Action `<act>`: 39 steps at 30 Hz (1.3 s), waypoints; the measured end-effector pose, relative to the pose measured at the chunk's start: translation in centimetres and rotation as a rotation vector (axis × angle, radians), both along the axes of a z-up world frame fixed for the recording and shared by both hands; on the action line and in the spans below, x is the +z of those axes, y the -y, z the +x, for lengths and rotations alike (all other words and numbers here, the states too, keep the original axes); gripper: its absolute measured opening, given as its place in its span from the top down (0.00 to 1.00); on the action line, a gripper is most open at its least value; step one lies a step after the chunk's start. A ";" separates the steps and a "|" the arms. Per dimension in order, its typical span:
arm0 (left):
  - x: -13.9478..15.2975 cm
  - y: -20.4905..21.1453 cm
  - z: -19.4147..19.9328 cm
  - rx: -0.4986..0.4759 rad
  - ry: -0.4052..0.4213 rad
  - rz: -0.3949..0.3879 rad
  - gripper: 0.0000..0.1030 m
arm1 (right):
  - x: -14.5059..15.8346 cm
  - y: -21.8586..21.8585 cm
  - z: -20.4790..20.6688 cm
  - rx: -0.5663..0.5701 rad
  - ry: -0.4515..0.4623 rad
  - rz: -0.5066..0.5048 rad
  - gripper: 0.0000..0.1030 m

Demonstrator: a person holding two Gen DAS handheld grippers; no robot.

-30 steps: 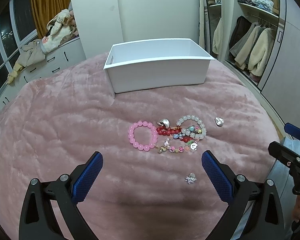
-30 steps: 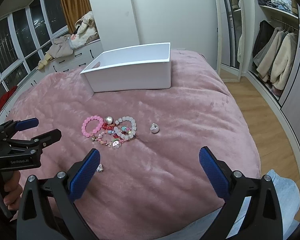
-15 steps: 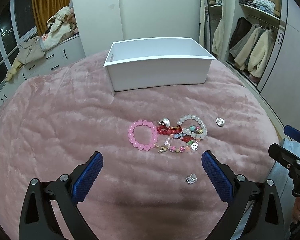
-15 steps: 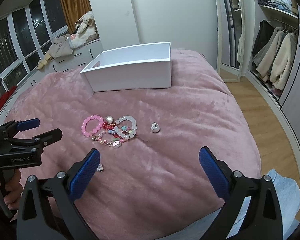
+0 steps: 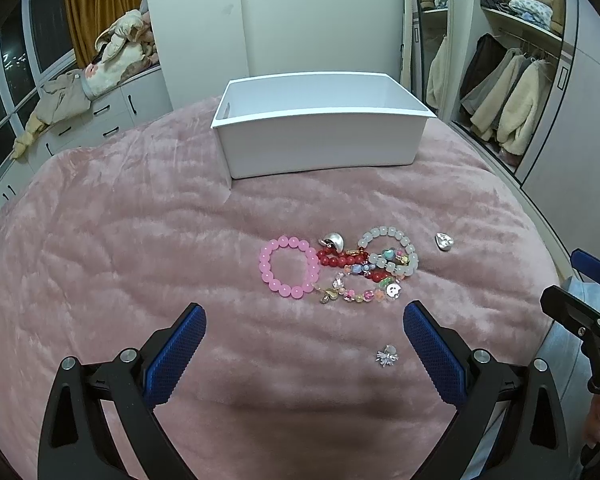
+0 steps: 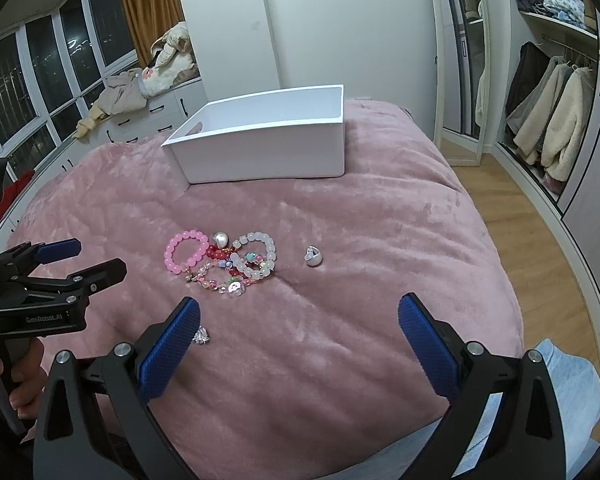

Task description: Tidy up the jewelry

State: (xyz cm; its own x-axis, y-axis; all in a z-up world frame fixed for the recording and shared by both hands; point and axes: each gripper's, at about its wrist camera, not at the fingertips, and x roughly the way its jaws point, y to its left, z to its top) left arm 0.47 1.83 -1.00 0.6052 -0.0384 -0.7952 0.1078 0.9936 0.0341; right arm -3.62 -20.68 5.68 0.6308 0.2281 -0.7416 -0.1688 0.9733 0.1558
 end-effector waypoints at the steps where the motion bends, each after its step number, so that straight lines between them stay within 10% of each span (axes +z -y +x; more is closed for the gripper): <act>1: -0.1 0.0 0.0 -0.002 -0.001 -0.002 0.03 | 0.0 0.0 0.0 0.000 -0.002 0.001 0.05; 39: -1.2 0.1 1.1 -0.050 -0.023 -0.042 0.03 | -0.8 -0.4 0.6 0.002 -0.018 0.013 0.05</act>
